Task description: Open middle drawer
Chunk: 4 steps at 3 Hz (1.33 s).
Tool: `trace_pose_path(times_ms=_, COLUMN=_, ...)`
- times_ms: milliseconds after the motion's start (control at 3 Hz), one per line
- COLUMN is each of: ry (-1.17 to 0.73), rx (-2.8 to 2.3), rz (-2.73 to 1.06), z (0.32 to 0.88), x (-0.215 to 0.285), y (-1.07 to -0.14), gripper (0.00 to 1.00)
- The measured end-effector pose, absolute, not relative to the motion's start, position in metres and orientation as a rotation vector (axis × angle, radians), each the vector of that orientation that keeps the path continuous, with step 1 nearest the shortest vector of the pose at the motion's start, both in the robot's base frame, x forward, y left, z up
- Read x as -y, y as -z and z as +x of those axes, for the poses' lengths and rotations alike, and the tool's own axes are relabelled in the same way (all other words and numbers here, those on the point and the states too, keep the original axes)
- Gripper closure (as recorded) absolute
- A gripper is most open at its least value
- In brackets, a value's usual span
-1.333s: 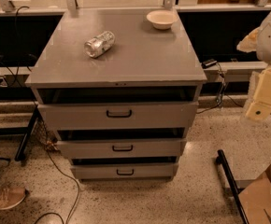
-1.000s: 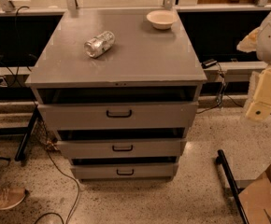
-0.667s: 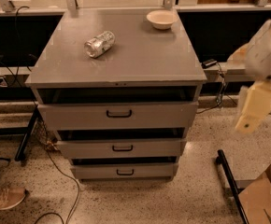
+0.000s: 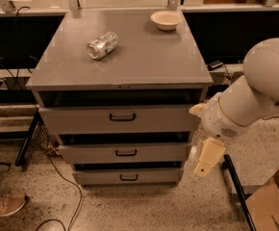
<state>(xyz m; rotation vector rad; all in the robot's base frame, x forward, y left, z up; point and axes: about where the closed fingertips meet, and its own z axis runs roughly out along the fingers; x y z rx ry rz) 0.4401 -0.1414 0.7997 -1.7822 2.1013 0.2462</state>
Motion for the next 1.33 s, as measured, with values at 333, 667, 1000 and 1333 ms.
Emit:
trace_pose_path(times_ms=333, ry=-0.247, rx=-2.102, rz=-1.784, z=0.440, x=0.141, y=-0.800, gripper=0.00)
trace_pose_path(times_ms=667, ry=-0.241, rx=-2.160, rz=-1.760, z=0.439, x=0.154, y=-0.757, gripper=0.00)
trace_pose_path(times_ms=1000, ry=-0.231, rx=-2.218, rz=-1.752, z=0.434, x=0.170, y=-0.679, gripper=0.00)
trace_pose_path(times_ms=1333, ry=-0.252, rx=-2.230, rz=-1.770, z=0.440, x=0.167, y=-0.592, gripper=0.00)
